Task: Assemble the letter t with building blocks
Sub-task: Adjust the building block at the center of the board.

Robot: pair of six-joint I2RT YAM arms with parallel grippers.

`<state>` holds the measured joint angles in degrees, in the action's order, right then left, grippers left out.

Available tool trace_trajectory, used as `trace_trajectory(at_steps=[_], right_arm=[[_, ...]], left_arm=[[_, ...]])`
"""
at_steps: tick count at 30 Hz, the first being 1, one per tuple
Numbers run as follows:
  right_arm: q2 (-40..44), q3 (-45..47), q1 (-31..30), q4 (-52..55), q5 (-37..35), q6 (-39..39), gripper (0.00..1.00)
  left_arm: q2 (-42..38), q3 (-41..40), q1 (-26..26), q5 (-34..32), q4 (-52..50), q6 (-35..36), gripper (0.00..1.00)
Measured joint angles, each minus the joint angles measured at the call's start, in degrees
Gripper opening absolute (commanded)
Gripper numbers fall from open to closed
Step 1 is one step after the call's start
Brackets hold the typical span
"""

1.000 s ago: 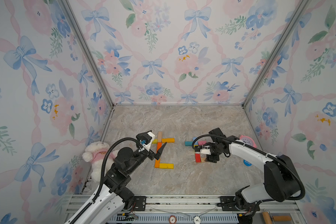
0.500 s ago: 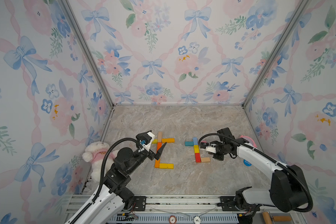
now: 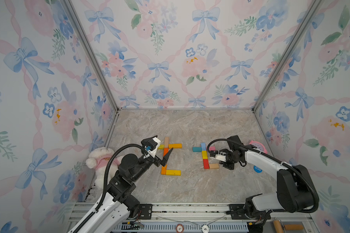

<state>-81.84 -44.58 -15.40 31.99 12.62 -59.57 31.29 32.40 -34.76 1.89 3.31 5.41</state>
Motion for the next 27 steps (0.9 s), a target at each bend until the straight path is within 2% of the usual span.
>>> trace_trajectory(at_steps=[27], right_arm=[[-4.1,1.0,-0.9,-0.3,0.2,0.0,0.0]], left_arm=[[-0.5,0.0,-0.1,-0.4,0.0,0.0,0.98]])
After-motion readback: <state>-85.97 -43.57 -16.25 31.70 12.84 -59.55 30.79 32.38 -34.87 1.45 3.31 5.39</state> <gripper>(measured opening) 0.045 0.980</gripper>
